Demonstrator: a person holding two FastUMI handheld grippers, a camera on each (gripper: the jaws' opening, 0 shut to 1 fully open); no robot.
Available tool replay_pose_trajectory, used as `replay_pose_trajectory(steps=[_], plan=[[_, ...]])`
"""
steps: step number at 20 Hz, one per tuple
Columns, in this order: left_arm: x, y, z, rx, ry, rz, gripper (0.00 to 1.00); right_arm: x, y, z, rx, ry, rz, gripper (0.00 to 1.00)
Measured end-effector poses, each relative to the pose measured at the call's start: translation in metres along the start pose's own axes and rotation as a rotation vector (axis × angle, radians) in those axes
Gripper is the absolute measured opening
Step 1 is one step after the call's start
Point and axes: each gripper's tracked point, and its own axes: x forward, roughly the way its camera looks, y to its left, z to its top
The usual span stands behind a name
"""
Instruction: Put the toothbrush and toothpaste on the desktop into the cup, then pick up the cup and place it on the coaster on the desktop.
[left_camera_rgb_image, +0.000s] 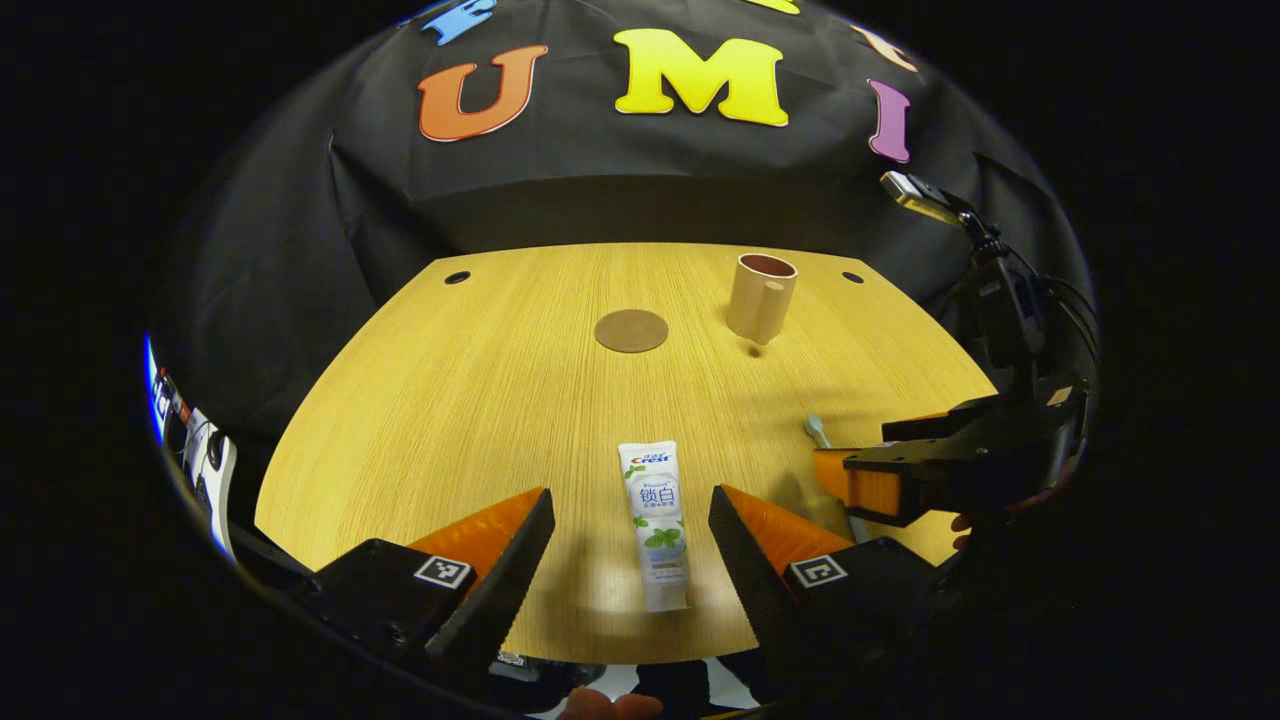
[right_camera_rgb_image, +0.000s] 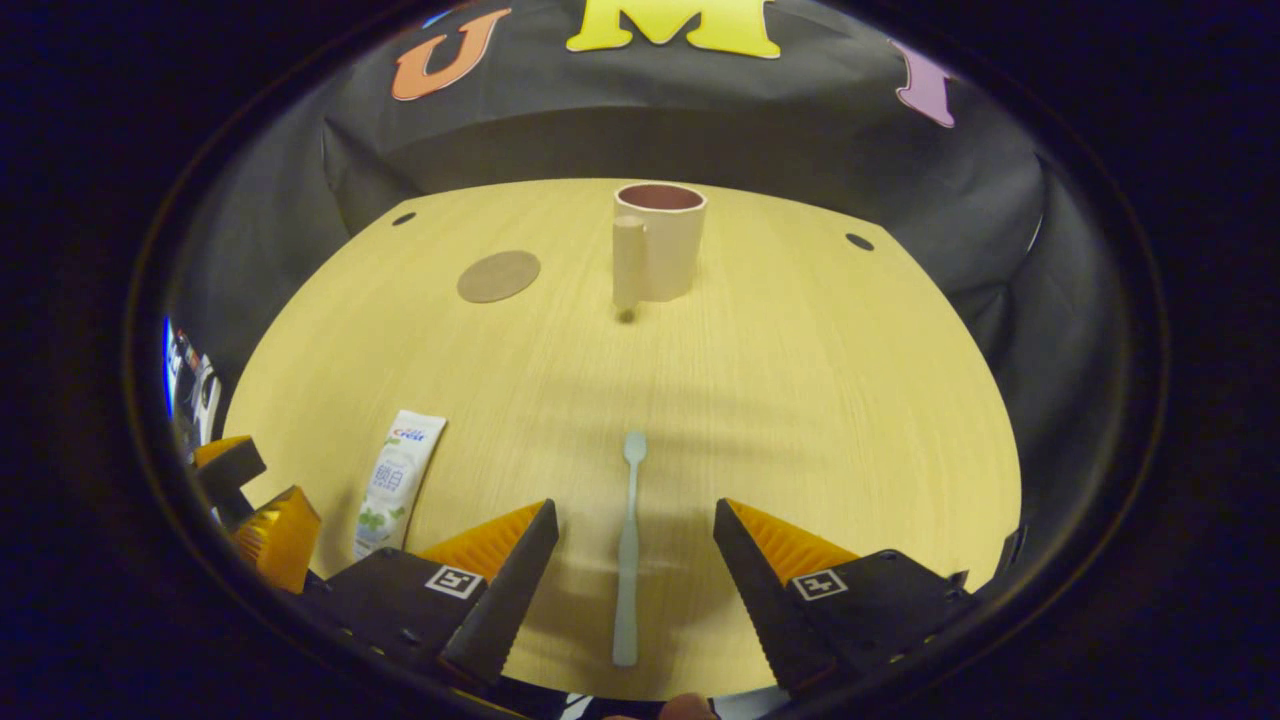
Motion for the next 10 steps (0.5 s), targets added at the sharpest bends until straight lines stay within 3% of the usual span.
replay_pose_trajectory(steps=[3, 10], plan=[[-0.001, 0.001, -0.002, -0.008, 0.011, 0.006, 0.99, 0.011, -0.001, 0.004, 0.001, 0.003, -0.009, 0.94], [0.002, 0.003, -0.003, -0.035, 0.021, 0.02, 0.99, 0.02, 0.0, -0.004, -0.02, 0.061, 0.0, 0.54]])
